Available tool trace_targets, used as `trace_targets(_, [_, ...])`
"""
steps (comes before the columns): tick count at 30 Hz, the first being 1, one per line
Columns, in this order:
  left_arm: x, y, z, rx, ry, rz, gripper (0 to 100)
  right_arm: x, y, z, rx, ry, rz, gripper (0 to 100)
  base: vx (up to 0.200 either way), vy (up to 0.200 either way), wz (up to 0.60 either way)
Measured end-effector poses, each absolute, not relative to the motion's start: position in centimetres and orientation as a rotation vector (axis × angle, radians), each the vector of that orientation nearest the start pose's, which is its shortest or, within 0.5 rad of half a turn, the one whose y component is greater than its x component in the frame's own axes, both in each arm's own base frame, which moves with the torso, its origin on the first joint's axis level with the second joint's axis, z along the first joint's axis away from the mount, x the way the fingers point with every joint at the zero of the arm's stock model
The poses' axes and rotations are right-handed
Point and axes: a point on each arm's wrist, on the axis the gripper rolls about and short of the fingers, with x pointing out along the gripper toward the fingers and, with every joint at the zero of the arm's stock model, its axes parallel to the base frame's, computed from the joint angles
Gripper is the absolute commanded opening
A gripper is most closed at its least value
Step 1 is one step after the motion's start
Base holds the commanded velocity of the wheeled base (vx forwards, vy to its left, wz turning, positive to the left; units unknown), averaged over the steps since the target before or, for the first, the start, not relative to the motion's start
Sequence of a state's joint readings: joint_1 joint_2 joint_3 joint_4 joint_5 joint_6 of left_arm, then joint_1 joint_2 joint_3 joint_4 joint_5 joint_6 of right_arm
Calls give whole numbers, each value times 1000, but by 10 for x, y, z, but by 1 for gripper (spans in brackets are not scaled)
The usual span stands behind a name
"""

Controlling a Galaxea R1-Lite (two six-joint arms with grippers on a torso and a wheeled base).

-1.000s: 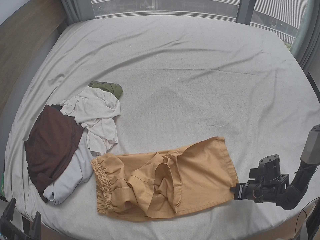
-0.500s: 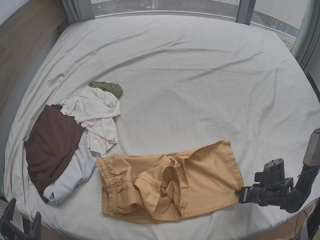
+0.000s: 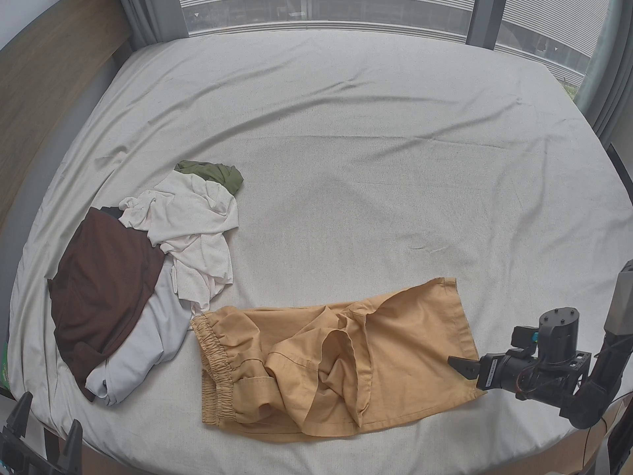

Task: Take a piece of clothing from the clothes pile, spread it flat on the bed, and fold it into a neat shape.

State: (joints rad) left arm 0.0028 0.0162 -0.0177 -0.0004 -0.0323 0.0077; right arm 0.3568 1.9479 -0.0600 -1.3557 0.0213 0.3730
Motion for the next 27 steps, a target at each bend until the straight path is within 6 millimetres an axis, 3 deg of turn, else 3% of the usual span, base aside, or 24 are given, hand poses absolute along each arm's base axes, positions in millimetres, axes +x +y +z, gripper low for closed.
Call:
trace_targets(12, [-23,-1,85,9,-34,-46,100,191,100,84,285,323,483,100,0,0,0])
trace_targets(15, [-27,-1,102,2,-95,-57,100,192,105,91,291,293,515,100,0,0,0])
trace_targets(21, [-35,1,162,-64,-203,-177,100,199,120,106,322,226,603,100,0,0,0])
trace_targets(27, [-8,-3,190,-146,-97,-403,100,214,138,128,417,171,715,100,0,0,0])
